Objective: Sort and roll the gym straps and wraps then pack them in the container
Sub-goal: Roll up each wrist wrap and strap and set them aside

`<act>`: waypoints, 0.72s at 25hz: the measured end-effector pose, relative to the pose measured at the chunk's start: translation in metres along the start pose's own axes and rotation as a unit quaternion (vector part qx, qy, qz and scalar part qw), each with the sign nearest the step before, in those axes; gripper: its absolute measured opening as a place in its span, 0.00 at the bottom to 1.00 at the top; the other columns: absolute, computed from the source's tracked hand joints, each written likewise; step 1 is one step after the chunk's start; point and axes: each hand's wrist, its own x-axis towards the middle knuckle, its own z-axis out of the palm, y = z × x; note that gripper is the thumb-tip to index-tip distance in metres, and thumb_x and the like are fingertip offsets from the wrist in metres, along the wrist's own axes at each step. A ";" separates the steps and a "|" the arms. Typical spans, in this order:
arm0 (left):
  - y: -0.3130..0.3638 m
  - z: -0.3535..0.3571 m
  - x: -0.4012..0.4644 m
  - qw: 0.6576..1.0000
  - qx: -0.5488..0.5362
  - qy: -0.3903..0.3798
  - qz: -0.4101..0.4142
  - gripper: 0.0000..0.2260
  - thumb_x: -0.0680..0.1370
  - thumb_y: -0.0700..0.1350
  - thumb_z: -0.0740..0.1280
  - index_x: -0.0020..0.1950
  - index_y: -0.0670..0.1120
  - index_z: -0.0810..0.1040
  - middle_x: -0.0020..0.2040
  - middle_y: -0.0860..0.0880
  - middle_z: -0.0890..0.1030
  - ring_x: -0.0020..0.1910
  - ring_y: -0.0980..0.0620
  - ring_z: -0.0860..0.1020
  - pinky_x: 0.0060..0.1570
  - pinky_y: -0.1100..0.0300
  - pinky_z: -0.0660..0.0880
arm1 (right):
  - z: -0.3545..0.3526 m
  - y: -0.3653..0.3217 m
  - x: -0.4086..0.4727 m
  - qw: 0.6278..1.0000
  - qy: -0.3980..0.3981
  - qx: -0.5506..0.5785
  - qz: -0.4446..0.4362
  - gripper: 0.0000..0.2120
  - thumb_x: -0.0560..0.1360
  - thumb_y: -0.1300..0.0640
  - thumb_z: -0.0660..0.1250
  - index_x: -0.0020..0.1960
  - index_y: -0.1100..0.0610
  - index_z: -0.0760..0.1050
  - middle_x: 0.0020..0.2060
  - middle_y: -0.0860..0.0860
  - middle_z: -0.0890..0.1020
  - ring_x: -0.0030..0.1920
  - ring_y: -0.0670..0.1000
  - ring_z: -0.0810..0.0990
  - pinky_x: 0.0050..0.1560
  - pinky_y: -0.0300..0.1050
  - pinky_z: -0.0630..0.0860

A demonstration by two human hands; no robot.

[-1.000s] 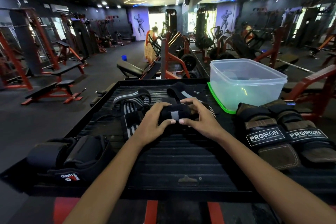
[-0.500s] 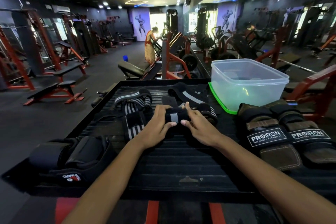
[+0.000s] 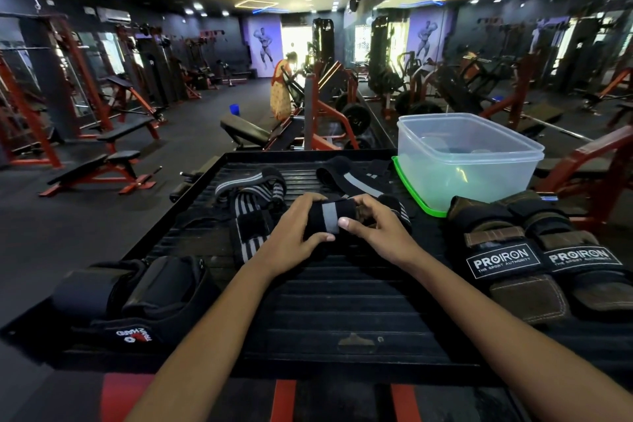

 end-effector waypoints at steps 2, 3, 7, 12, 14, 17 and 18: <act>-0.001 -0.001 0.001 1.000 0.009 0.023 0.006 0.21 0.72 0.45 0.74 0.62 0.45 0.71 0.55 0.51 0.76 0.53 0.58 0.74 0.53 0.72 0.67 | 0.001 0.001 0.001 1.000 0.005 0.006 0.003 0.10 0.74 0.56 0.71 0.54 0.57 0.76 0.46 0.55 0.82 0.45 0.46 0.79 0.50 0.41 0.75; -0.001 -0.001 0.001 0.999 0.010 0.031 0.009 0.20 0.72 0.44 0.75 0.61 0.44 0.73 0.54 0.51 0.77 0.52 0.58 0.74 0.52 0.73 0.68 | 0.001 0.000 0.001 1.000 0.005 0.007 0.003 0.11 0.74 0.56 0.72 0.54 0.56 0.76 0.46 0.54 0.82 0.45 0.45 0.78 0.50 0.41 0.75; 0.000 -0.002 0.000 0.999 0.017 0.037 0.026 0.19 0.72 0.41 0.73 0.61 0.43 0.74 0.53 0.51 0.77 0.52 0.57 0.74 0.52 0.74 0.68 | -0.003 -0.005 -0.002 0.999 -0.019 0.004 -0.032 0.23 0.68 0.60 0.77 0.60 0.51 0.74 0.53 0.46 0.80 0.49 0.40 0.78 0.49 0.34 0.74; 0.002 -0.001 -0.001 0.998 0.018 0.044 0.044 0.21 0.73 0.43 0.74 0.63 0.44 0.73 0.55 0.53 0.75 0.54 0.61 0.72 0.55 0.74 0.65 | -0.008 -0.009 -0.001 0.999 0.000 0.025 -0.048 0.21 0.65 0.65 0.79 0.55 0.54 0.78 0.52 0.51 0.83 0.51 0.46 0.82 0.51 0.35 0.75; 0.005 -0.002 -0.001 0.997 0.016 0.053 0.052 0.22 0.74 0.43 0.73 0.65 0.44 0.72 0.56 0.54 0.74 0.55 0.61 0.72 0.57 0.74 0.65 | -0.009 -0.011 -0.002 0.997 0.007 0.051 -0.054 0.20 0.66 0.65 0.78 0.56 0.57 0.79 0.51 0.52 0.84 0.51 0.47 0.82 0.53 0.37 0.76; 0.007 -0.003 -0.002 0.995 0.020 0.073 0.063 0.22 0.73 0.43 0.74 0.65 0.44 0.72 0.57 0.53 0.75 0.57 0.58 0.73 0.59 0.70 0.67 | -0.007 -0.013 -0.001 0.995 0.023 0.075 -0.067 0.19 0.67 0.66 0.77 0.56 0.58 0.80 0.50 0.52 0.84 0.52 0.48 0.82 0.54 0.38 0.76; 0.007 -0.003 -0.002 0.995 0.019 0.077 0.063 0.22 0.73 0.43 0.74 0.65 0.44 0.73 0.58 0.52 0.75 0.58 0.57 0.74 0.60 0.69 0.67 | -0.007 -0.013 -0.001 0.994 0.028 0.078 -0.067 0.19 0.66 0.66 0.77 0.56 0.59 0.80 0.50 0.52 0.84 0.53 0.48 0.82 0.55 0.39 0.76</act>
